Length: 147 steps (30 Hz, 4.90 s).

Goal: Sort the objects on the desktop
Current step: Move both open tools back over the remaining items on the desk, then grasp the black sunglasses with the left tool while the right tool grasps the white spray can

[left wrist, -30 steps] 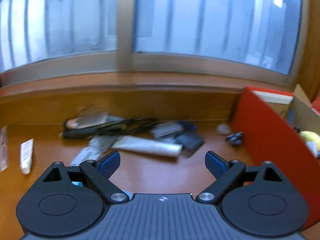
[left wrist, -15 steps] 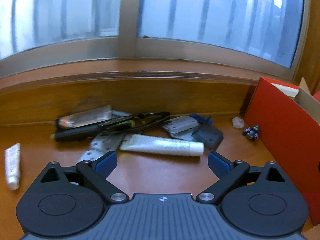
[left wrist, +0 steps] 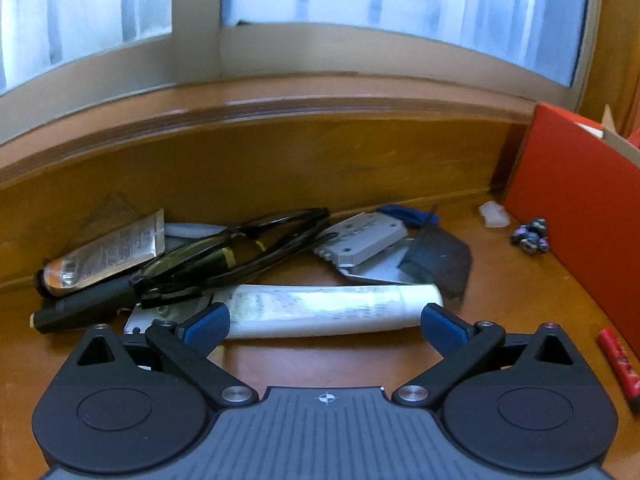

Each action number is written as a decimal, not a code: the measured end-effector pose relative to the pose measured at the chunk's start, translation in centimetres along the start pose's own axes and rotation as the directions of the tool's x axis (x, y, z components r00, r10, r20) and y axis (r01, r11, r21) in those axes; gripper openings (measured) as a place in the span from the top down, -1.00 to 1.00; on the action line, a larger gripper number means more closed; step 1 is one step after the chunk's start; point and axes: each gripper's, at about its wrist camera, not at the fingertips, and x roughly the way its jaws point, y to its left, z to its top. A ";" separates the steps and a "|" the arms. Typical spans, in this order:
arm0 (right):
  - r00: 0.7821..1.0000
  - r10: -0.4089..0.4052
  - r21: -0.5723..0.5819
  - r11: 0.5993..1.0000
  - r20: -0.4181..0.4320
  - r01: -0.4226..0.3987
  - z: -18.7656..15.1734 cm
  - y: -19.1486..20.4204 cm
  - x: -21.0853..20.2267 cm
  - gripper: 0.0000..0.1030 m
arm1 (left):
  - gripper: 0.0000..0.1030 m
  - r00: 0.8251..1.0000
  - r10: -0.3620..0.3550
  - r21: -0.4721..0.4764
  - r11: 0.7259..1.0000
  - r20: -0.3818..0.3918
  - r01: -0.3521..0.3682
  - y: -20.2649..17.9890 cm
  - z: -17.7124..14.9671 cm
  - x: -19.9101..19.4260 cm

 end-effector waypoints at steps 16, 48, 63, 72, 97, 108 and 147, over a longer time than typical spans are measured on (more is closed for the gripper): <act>0.994 0.100 0.085 0.992 -0.043 -0.096 1.5 -0.1 6.8 -0.74 | -0.99 0.990 -0.097 0.308 0.943 -0.103 0.124 0.0 1.2 0.3; 0.997 0.058 0.106 0.993 -0.055 -0.052 5.0 -0.2 16.5 -0.55 | -0.93 0.972 -0.162 0.114 0.977 -0.168 0.183 4.1 -1.0 -2.7; 0.894 0.345 -0.146 0.906 -0.287 -0.397 1.4 8.9 15.7 -0.03 | -0.97 0.980 0.125 -0.060 0.989 -0.154 -0.136 12.0 -4.8 -5.7; 0.864 0.393 -0.258 0.841 -0.315 -0.476 -0.7 11.3 9.0 -0.18 | -0.98 0.989 0.085 -0.075 0.993 -0.119 -0.094 11.5 -5.1 -6.9; 0.954 0.208 -0.181 0.951 -0.217 -0.249 -3.2 9.8 6.6 -0.63 | -0.99 0.998 0.042 0.449 0.893 -0.042 -0.018 7.4 -4.4 -5.8; 0.960 0.191 -0.183 0.956 -0.204 -0.229 -3.0 9.6 6.9 -0.64 | -0.28 0.980 -0.131 0.560 0.805 -0.152 0.194 7.8 -3.4 -4.8; 0.967 0.047 -0.114 0.990 -0.251 -0.078 -3.8 10.5 7.5 0.15 | 0.18 0.969 -0.164 -0.194 0.960 0.184 0.199 10.6 -3.3 -12.6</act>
